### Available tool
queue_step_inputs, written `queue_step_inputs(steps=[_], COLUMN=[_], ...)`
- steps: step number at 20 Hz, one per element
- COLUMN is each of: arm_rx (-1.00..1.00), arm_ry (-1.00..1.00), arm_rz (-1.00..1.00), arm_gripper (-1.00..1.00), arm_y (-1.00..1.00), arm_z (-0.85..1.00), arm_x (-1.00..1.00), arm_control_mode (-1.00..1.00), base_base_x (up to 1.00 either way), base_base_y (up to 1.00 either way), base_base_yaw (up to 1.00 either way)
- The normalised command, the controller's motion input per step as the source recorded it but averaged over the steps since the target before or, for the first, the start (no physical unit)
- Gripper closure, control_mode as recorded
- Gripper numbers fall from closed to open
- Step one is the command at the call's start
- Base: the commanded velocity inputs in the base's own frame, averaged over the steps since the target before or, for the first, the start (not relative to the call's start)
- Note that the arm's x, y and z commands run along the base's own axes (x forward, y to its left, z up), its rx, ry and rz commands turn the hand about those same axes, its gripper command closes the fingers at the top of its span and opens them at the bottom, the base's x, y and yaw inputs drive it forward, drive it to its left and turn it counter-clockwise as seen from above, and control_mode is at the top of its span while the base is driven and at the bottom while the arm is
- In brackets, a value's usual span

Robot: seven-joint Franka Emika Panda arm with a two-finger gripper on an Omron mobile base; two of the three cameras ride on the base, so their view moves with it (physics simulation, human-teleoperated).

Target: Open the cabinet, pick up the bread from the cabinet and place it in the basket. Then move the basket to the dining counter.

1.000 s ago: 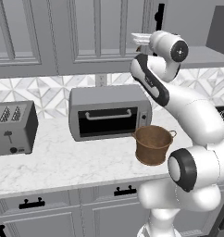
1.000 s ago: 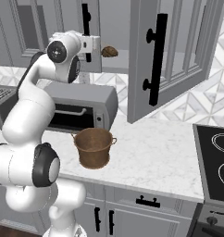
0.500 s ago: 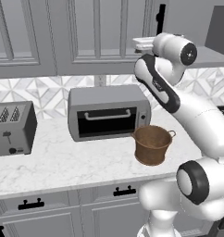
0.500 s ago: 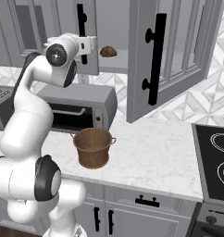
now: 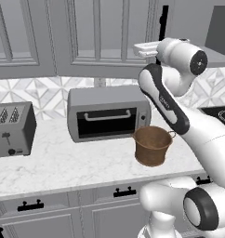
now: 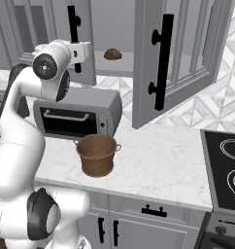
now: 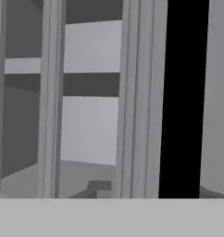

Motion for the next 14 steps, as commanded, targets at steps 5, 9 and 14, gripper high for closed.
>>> queue_step_inputs(steps=[5,9,14], arm_rx=[0.0,-0.04,-0.09], arm_ry=[-0.01,0.0,0.0], arm_rz=[0.0,0.0,0.0], arm_gripper=[1.0,1.0,1.0], arm_y=[0.93,1.0,1.0], arm_z=[0.07,0.01,0.0], arm_x=[-0.9,-0.69,-0.65], arm_control_mode=[-1.0,-1.0,-1.0], base_base_x=[0.0,0.0,0.0], base_base_y=[0.0,0.0,0.0], base_base_yaw=[0.0,0.0,0.0])
